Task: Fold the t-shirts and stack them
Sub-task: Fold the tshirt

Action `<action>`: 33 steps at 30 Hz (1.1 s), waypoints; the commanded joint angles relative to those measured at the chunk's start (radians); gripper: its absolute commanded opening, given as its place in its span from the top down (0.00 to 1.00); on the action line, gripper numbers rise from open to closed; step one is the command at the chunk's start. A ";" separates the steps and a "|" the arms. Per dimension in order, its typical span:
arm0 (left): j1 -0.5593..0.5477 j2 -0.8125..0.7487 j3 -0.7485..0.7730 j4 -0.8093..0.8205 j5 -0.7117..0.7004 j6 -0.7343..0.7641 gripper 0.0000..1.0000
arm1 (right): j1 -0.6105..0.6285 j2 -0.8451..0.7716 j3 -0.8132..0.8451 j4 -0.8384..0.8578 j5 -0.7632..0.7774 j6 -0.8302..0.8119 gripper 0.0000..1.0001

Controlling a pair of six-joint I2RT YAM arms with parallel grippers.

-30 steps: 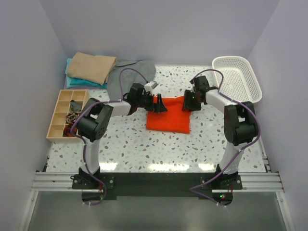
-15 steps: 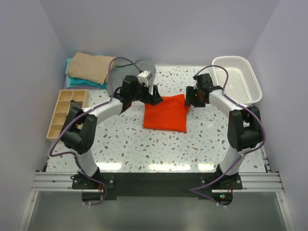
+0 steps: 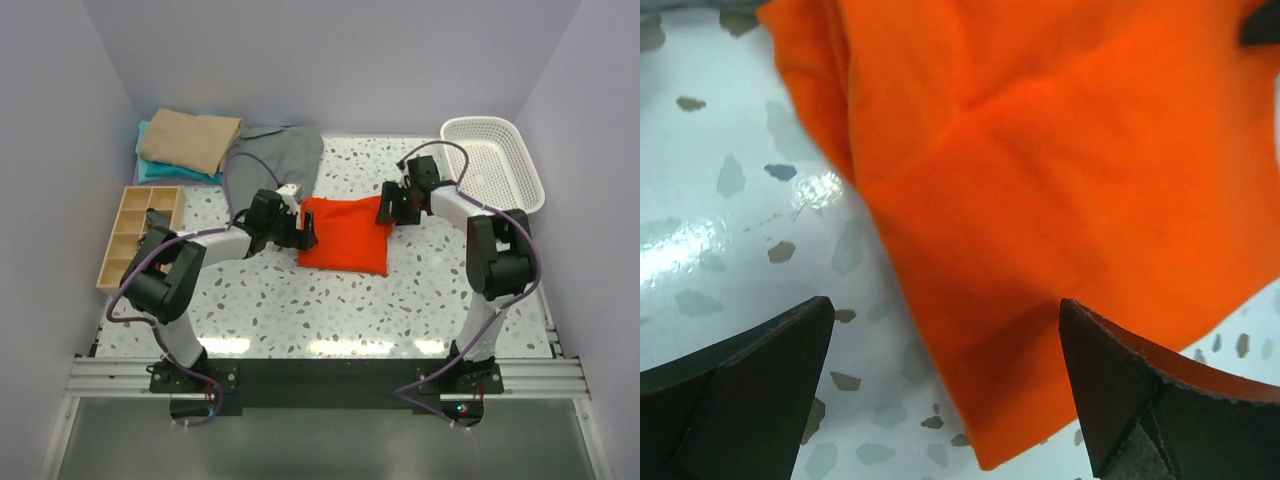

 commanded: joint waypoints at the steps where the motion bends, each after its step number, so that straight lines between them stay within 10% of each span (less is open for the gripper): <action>1: 0.010 0.024 -0.013 0.076 -0.054 -0.005 0.00 | -0.008 -0.065 -0.017 0.049 -0.032 -0.010 0.35; 21: -0.041 0.547 0.221 0.453 0.608 -0.227 0.00 | -0.018 -0.236 -0.023 -0.083 0.017 -0.047 0.33; 24: -0.045 0.584 0.239 0.535 0.642 -0.295 0.12 | -0.018 -0.231 -0.041 -0.106 0.069 -0.023 0.33; 26: -0.045 0.589 0.247 0.541 0.653 -0.309 0.38 | -0.018 -0.240 -0.069 -0.105 0.114 -0.007 0.33; 33: -0.044 0.562 0.247 0.492 0.624 -0.278 0.55 | -0.024 -0.276 -0.168 -0.119 0.279 0.065 0.29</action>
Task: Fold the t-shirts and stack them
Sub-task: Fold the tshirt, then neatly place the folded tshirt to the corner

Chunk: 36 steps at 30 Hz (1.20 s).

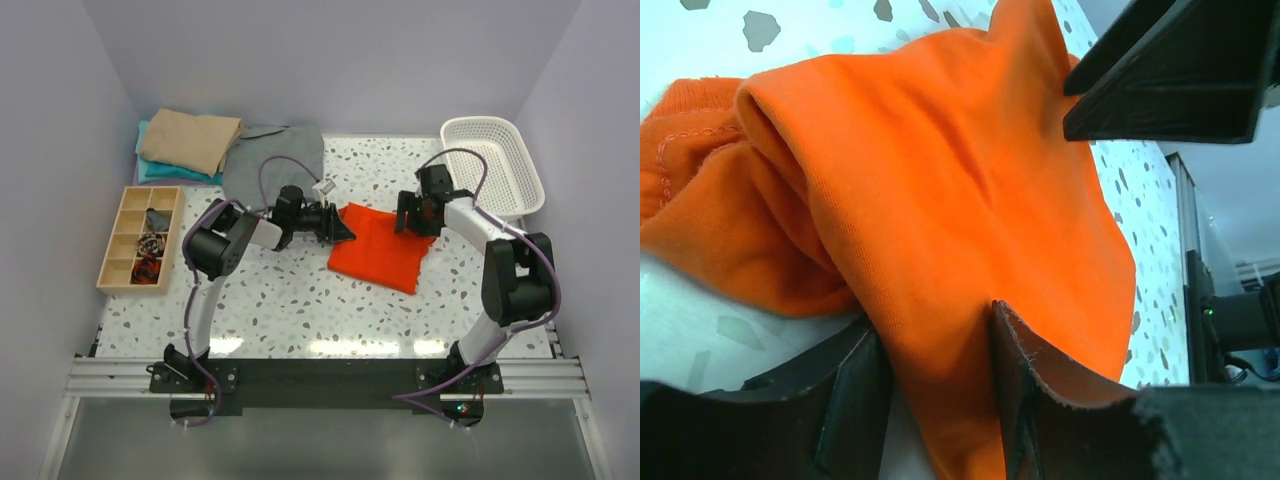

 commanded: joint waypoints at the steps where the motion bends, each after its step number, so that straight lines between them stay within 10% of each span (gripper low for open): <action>1: -0.010 0.027 -0.028 -0.119 0.007 -0.004 0.61 | -0.003 -0.088 -0.050 -0.021 0.157 0.056 0.25; 7: -0.008 0.026 -0.015 -0.162 -0.005 0.023 0.88 | -0.005 -0.196 -0.134 0.022 0.269 0.060 0.09; 24: 0.001 -0.011 -0.003 -0.214 -0.019 0.051 0.93 | -0.077 -0.069 -0.228 0.252 0.075 0.076 0.04; 36: 0.003 -0.003 0.006 -0.214 -0.015 0.047 0.93 | -0.138 0.058 -0.307 0.527 -0.373 0.139 0.28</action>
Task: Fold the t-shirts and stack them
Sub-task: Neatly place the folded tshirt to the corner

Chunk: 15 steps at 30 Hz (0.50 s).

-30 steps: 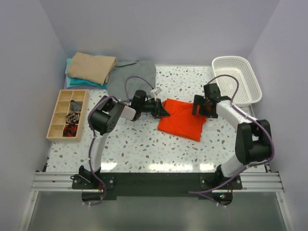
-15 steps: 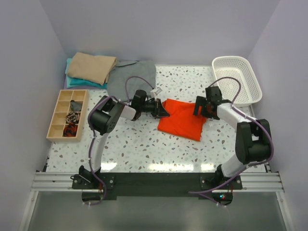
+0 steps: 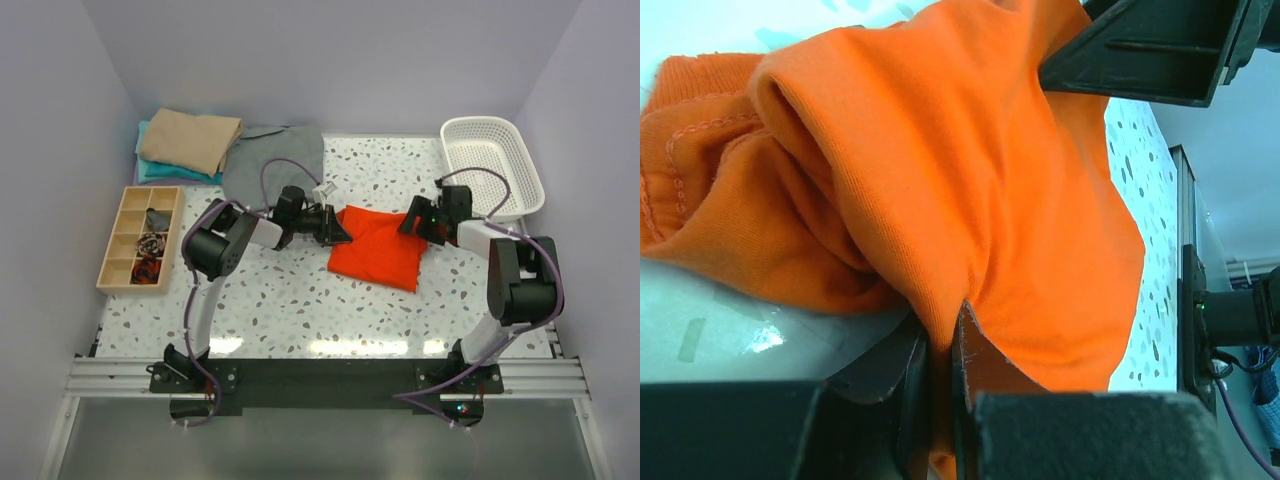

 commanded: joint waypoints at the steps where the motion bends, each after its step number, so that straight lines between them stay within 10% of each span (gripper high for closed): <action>1: 0.003 0.002 -0.002 -0.094 -0.014 0.040 0.94 | -0.009 0.092 -0.028 0.128 -0.258 0.070 0.33; 12: 0.005 -0.003 -0.005 -0.098 -0.020 0.040 0.97 | -0.015 0.267 -0.004 0.325 -0.562 0.231 1.00; 15: 0.011 -0.011 -0.009 -0.103 -0.031 0.042 1.00 | -0.015 0.208 0.022 0.244 -0.504 0.173 1.00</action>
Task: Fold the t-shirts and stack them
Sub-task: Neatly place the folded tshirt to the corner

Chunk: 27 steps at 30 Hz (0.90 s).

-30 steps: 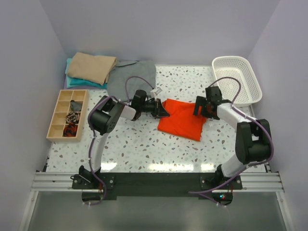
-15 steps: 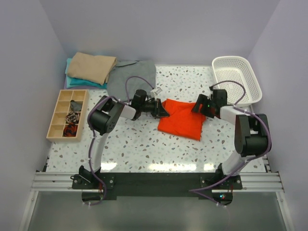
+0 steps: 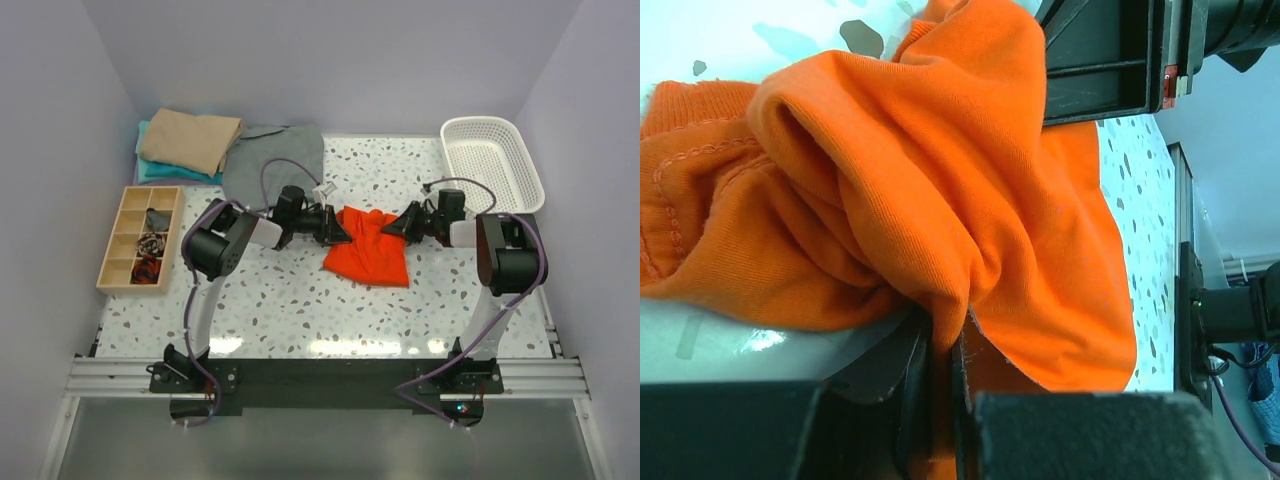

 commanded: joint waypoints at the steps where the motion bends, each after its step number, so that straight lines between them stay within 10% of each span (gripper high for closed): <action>1: 0.015 -0.018 -0.023 -0.093 -0.043 0.043 1.00 | 0.012 -0.057 0.027 -0.150 0.064 -0.061 1.00; 4: 0.030 -0.046 -0.050 -0.092 -0.066 0.048 1.00 | 0.012 -0.135 0.046 -0.249 0.178 -0.133 1.00; 5: 0.034 -0.052 -0.058 -0.092 -0.072 0.054 1.00 | 0.012 -0.160 0.047 -0.270 0.201 -0.160 0.61; 6: 0.038 -0.059 -0.066 -0.096 -0.087 0.057 1.00 | 0.012 -0.180 0.044 -0.277 0.226 -0.166 0.49; 11: 0.058 -0.107 -0.094 -0.124 -0.113 0.103 1.00 | 0.012 -0.327 0.006 -0.309 0.357 -0.197 0.21; 27: 0.077 -0.296 0.018 -0.365 -0.170 0.246 1.00 | 0.012 -0.464 0.049 -0.422 0.395 -0.248 0.16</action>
